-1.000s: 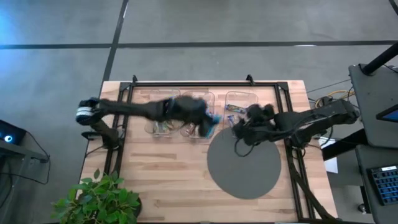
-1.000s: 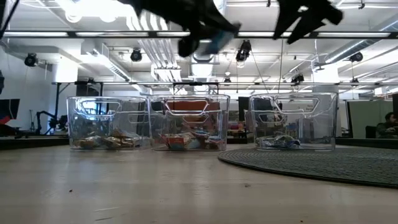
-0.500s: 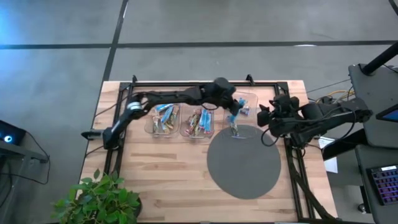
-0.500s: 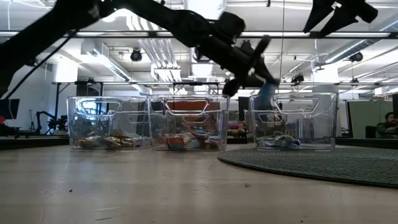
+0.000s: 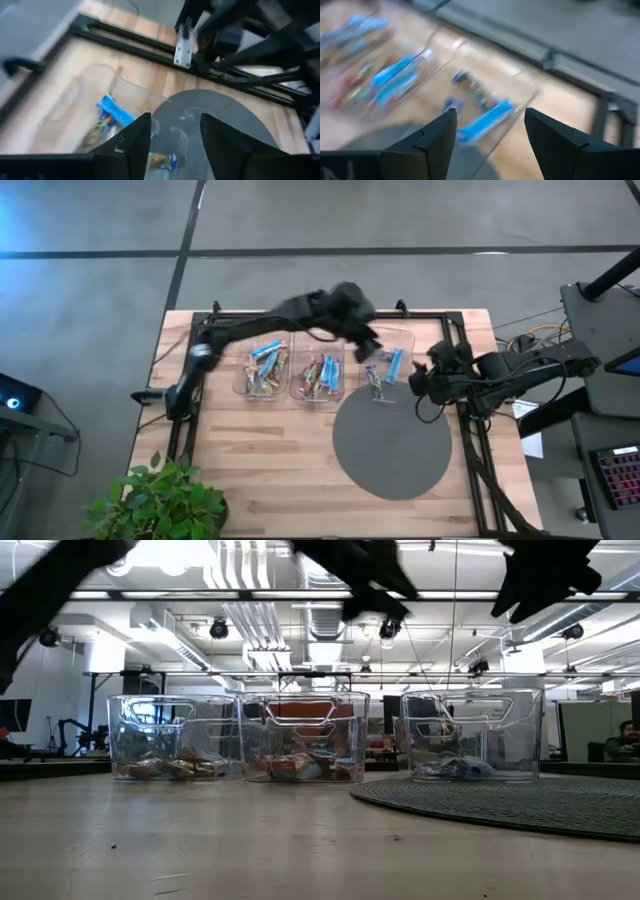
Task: Pick and place Granola Bars by type
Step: Return to Home Position
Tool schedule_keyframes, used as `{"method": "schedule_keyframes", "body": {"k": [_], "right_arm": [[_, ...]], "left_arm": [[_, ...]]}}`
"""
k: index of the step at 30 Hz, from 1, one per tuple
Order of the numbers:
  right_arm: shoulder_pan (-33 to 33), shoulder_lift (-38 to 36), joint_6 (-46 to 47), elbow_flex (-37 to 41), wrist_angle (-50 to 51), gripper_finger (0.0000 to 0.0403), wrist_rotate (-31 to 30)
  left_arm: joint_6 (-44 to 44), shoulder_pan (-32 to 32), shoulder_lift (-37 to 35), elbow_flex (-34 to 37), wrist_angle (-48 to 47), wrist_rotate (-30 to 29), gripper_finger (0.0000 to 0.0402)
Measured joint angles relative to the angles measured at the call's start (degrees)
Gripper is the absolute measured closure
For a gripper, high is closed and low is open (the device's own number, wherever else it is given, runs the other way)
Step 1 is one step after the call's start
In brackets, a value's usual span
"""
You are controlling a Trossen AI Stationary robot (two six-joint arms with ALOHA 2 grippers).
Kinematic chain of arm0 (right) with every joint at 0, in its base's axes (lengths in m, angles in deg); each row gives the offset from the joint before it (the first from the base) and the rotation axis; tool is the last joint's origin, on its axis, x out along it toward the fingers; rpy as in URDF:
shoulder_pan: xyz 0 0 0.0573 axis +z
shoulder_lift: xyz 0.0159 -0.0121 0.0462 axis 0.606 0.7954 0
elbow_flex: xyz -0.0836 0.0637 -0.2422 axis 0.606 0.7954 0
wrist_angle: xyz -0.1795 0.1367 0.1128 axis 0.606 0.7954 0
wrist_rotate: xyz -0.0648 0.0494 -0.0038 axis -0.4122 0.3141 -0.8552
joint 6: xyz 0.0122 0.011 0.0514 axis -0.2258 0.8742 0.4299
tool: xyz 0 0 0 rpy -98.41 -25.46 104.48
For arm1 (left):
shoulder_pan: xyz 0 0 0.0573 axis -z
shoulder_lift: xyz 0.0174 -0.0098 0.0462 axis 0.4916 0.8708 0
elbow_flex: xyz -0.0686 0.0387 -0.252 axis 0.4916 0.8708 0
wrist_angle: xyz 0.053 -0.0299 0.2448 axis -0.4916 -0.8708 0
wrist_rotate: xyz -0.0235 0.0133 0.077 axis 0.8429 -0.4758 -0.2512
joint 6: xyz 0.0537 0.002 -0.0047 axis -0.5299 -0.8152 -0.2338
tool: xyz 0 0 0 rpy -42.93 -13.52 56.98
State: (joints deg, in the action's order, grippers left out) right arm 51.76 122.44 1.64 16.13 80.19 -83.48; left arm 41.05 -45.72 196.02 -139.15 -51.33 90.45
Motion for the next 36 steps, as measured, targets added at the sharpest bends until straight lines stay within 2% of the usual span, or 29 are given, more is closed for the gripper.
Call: {"method": "schedule_keyframes", "body": {"k": [3, 5, 7, 13, 16, 19, 21, 23, 27, 31, 34, 36], "right_arm": [[-0.2, -1.3, -8.3, -0.9, -5.2, 0.0179, 7.7], [-1.2, -4.1, -15.7, 0.0, -11.8, 0.018, 11.8], [-2.8, -8.3, -18.8, 3.7, -18.2, 0.0182, 13.5], [-7.2, -22.0, -17.8, 16.6, -29.4, 0.0192, 19.8], [-7.9, -27.5, -18.4, 19.2, -28.7, 0.0195, 19.5], [-8.0, -32.8, -17.0, 19.6, -28.3, 0.0195, 17.7], [-8.0, -35.9, -15.2, 19.8, -29.3, 0.0195, 17.7], [-8.0, -38.6, -21.7, 20.7, -33.4, 0.0195, 17.5], [-8.0, -46.7, -29.8, 24.8, -41.8, 0.0195, 22.6], [-8.0, -55.7, -31.8, 32.5, -49.5, 0.0195, 33.2], [-8.0, -55.6, -32.6, 36.0, -52.7, 0.0195, 36.2], [-8.0, -53.5, -31.1, 38.0, -51.9, 0.0195, 35.3]], "left_arm": [[-1.1, 0.1, -10.7, 9.0, -3.1, -2.4, 0.0246], [0.7, 0.2, -17.8, 18.2, -0.1, -3.3, 0.0246], [3.6, 0.5, -25.0, 29.6, 5.7, -3.6, 0.0246], [13.7, 2.2, -47.1, 62.8, 29.0, -3.5, 0.0246], [16.3, 1.8, -57.7, 74.4, 32.7, -3.7, 0.0246], [25.5, 1.3, -67.6, 83.2, 33.2, -4.2, 0.0246], [26.4, 1.9, -73.5, 88.4, 38.7, -4.0, 0.0246], [24.3, 3.0, -79.4, 93.8, 44.6, -2.1, 0.0246], [22.4, 3.7, -89.0, 103.9, 54.9, 0.4, 0.0246], [22.5, 3.8, -96.4, 112.6, 62.2, 1.3, 0.0246], [23.5, 3.7, -100.5, 117.8, 66.9, 1.2, 0.0246], [24.1, 3.7, -102.3, 120.7, 67.8, 1.1, 0.0246]]}}
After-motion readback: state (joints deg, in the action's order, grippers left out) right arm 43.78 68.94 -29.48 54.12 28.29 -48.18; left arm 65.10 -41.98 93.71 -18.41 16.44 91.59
